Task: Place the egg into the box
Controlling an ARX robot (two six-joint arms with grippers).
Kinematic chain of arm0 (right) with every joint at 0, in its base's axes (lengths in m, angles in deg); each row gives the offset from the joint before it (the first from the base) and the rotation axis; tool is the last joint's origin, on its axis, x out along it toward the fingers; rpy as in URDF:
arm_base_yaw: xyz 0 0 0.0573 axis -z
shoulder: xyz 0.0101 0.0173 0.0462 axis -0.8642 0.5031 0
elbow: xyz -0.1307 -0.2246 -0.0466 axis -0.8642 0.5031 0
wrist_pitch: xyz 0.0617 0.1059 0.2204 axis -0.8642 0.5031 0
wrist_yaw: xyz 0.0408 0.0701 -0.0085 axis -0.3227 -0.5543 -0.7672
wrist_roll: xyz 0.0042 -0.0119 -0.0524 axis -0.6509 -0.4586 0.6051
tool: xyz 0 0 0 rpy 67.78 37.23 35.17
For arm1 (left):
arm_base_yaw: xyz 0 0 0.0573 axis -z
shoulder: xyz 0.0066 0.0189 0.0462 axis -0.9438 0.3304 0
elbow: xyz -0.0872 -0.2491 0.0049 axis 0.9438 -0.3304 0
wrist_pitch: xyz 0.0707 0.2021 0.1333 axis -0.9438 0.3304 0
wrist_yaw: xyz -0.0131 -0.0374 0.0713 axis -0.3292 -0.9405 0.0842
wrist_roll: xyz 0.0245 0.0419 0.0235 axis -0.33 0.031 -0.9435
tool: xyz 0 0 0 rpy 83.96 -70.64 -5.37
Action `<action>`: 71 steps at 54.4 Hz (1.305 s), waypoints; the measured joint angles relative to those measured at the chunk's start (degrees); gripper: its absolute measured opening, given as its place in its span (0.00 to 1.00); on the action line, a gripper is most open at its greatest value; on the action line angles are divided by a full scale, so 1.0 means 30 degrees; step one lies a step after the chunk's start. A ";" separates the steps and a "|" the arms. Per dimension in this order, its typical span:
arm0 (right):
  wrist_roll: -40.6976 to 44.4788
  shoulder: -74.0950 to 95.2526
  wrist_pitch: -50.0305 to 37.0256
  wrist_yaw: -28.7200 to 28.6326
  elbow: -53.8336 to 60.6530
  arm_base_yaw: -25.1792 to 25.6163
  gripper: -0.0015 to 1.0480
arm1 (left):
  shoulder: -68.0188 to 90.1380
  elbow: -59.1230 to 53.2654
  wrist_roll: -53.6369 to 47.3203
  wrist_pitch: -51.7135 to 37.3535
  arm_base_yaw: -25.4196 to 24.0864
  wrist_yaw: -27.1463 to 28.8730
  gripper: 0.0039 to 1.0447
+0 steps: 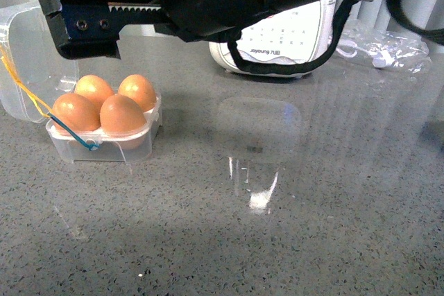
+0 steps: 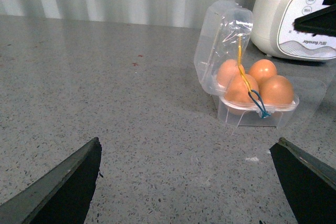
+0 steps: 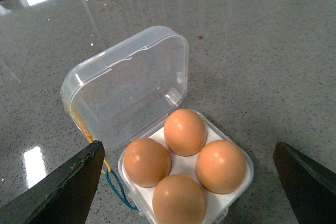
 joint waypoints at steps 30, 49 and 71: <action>0.0299 -0.8561 -0.4000 0.5814 0.8575 0.4488 0.93 | 0.0000 0.0000 0.0000 0.0000 0.0000 -0.0007 0.94; 0.0619 -1.5555 -0.3614 0.6346 1.3792 0.9398 0.93 | 0.0000 0.0000 0.0000 0.0000 0.0000 -0.0007 0.94; 0.0357 -1.9584 -0.5406 0.6710 1.9169 1.1256 0.17 | 0.0000 0.0000 0.0000 0.0000 0.0000 0.0000 0.94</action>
